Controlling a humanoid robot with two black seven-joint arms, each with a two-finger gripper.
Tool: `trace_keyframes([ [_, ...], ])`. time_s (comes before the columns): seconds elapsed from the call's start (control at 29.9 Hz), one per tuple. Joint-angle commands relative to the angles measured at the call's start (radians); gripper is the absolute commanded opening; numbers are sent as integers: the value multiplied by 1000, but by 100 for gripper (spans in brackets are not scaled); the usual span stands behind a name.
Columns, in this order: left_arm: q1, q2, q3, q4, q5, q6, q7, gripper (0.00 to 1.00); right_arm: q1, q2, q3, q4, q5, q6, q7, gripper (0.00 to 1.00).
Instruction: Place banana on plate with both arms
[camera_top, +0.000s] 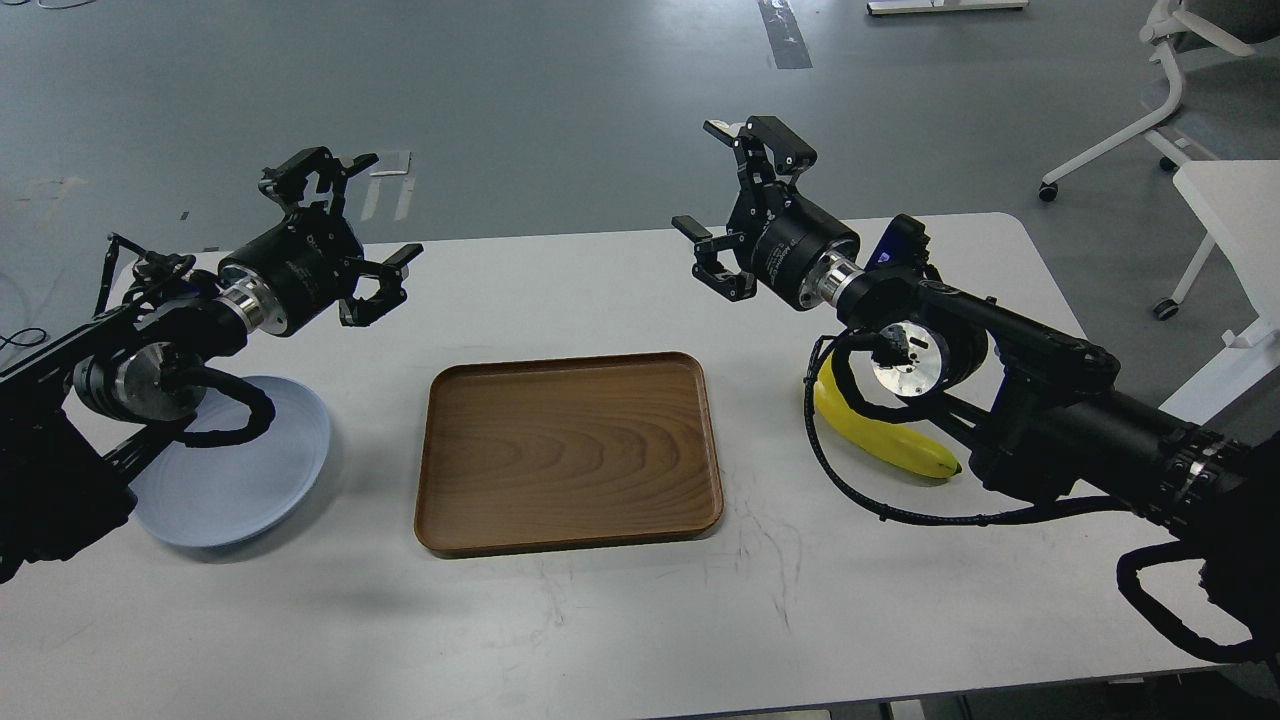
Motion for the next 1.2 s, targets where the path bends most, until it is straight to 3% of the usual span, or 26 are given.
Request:
trace_keyframes([
  [0.0,-2,2,-3,0,1,0,3,98,2,-2,-3,0,0,3,-2,100],
  [1.17,-2,15,-6,-6,1,-13,12,98,22,3,-7,-2,-2,-6,0,100],
])
